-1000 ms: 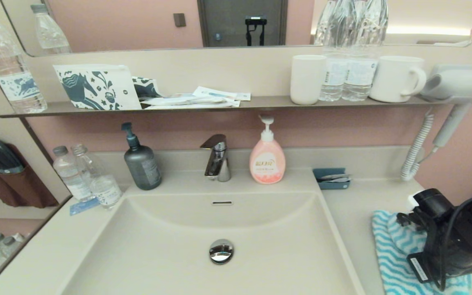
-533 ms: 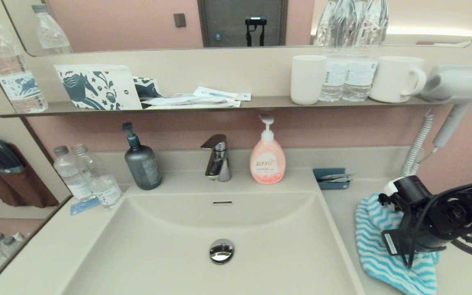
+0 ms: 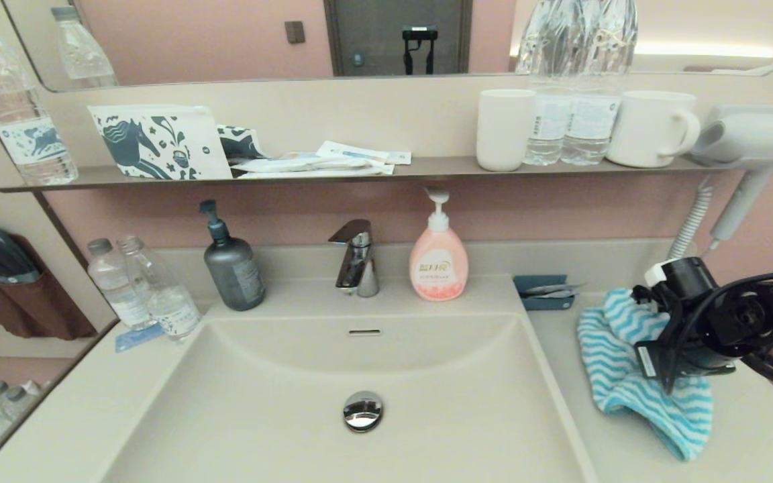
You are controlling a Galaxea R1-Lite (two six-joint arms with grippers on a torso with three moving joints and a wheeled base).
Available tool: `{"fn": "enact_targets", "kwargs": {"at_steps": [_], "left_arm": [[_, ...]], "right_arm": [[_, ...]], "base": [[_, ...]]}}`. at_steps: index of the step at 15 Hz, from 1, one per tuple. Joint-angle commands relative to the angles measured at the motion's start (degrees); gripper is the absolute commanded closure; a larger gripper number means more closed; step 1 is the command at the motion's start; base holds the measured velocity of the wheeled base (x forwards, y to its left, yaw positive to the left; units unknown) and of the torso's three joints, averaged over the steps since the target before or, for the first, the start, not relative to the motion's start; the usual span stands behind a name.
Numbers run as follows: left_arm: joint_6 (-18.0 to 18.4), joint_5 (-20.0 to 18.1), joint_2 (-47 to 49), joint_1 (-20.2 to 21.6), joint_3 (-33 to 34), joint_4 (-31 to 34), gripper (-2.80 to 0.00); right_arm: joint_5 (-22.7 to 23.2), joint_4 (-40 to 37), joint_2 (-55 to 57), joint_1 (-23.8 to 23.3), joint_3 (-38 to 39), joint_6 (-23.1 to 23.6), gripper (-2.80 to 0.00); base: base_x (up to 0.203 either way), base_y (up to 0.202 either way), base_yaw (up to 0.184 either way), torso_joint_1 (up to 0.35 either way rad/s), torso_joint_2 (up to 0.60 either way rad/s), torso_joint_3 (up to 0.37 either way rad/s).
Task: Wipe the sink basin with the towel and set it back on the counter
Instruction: Wipe the sink
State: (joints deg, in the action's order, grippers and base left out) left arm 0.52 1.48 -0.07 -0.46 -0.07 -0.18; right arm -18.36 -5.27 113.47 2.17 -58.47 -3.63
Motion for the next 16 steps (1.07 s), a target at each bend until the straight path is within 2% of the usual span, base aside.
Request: {"fn": "enact_targets", "kwargs": {"at_steps": [1,3,6,10,13,16], "left_arm": [[0.0,0.0,0.1,0.0,0.0,0.0,0.0],[0.0,0.0,0.1,0.0,0.0,-0.1,0.0],[0.0,0.0,0.1,0.0,0.0,0.0,0.0],[0.0,0.0,0.1,0.0,0.0,0.0,0.0],[0.0,0.0,0.1,0.0,0.1,0.0,0.0],[0.0,0.0,0.1,0.0,0.0,0.0,0.0]], "right_arm": [[-1.6,-0.1,-0.7,-2.3,-1.1,2.0,0.0],[-3.4,-0.1,-1.0,-4.2,-1.1,4.1,0.0],[-3.4,-1.5,-3.7,-6.2,-1.6,5.0,0.0],[-3.8,-9.9,-5.8,-4.6,-1.3,4.7,0.0],[-3.3,-11.6,-7.0,-0.9,0.4,-0.2,0.0],[-0.7,-6.8,-6.5,0.5,0.1,-2.5,0.0]], "base": [[0.0,0.0,0.0,0.0,0.0,0.0],[0.0,0.0,0.0,0.0,0.0,0.0],[0.0,0.0,0.0,0.0,0.0,0.0],[0.0,0.0,0.0,0.0,0.0,0.0],[0.0,0.0,0.0,0.0,0.0,0.0],[0.0,0.0,0.0,0.0,0.0,0.0]]}}
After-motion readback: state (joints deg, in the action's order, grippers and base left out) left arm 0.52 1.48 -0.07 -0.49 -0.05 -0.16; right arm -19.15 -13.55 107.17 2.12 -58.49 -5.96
